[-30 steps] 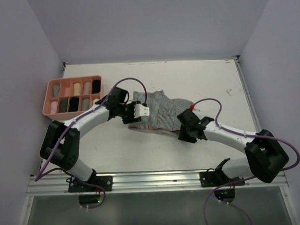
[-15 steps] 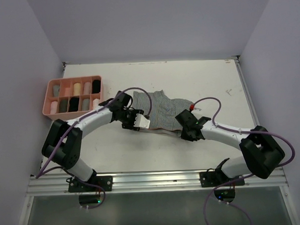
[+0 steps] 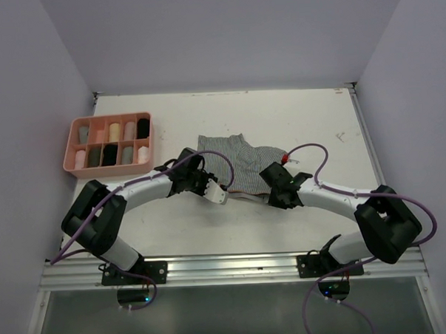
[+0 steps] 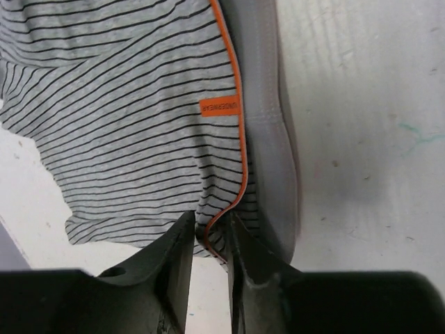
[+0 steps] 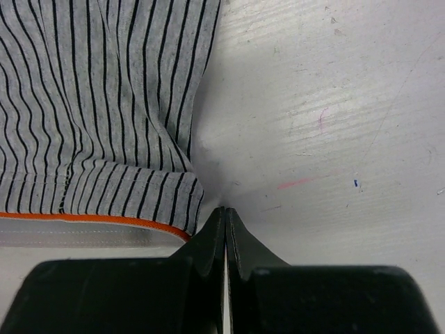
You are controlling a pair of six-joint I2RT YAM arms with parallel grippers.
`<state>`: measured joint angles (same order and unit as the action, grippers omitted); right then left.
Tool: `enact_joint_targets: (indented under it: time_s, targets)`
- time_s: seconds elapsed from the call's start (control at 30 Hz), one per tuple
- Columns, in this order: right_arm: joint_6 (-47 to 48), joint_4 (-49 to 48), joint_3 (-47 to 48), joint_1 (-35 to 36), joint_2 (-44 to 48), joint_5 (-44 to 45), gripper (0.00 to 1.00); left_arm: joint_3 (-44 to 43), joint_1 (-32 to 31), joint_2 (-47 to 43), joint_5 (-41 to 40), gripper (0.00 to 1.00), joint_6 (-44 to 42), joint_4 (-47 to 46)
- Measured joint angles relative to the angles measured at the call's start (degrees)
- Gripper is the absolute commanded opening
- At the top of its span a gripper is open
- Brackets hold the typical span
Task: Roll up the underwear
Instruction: Flatten the underwear
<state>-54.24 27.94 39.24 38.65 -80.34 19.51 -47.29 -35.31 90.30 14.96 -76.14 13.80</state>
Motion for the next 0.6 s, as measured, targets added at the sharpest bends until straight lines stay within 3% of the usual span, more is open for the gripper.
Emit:
enact_joint_targets:
  time_s: [0.17,0.33,0.4,0.57,0.6]
  targets:
    - [0.1,1.0,0.4,0.0,-0.3,1.4,0.00,0.1,0.0,-0.2,-2.8,0.00,-1.3,-1.0]
    - [3.5,2.4,0.8,0.0,-0.2,3.6,0.00,0.0,0.5,-0.7,-5.4,0.00,0.3,0.5]
    - [6.6,2.4,1.5,0.0,0.0,3.5,0.11,0.0,1.2,-1.0,-6.3,0.00,2.3,2.3]
    - [6.6,2.9,2.8,0.0,5.2,1.7,0.23,-1.4,2.7,-1.1,-6.7,0.00,10.7,7.3]
    - [4.7,2.4,2.1,0.0,7.9,1.0,0.33,-2.0,2.7,-1.0,-6.6,0.00,12.7,8.3]
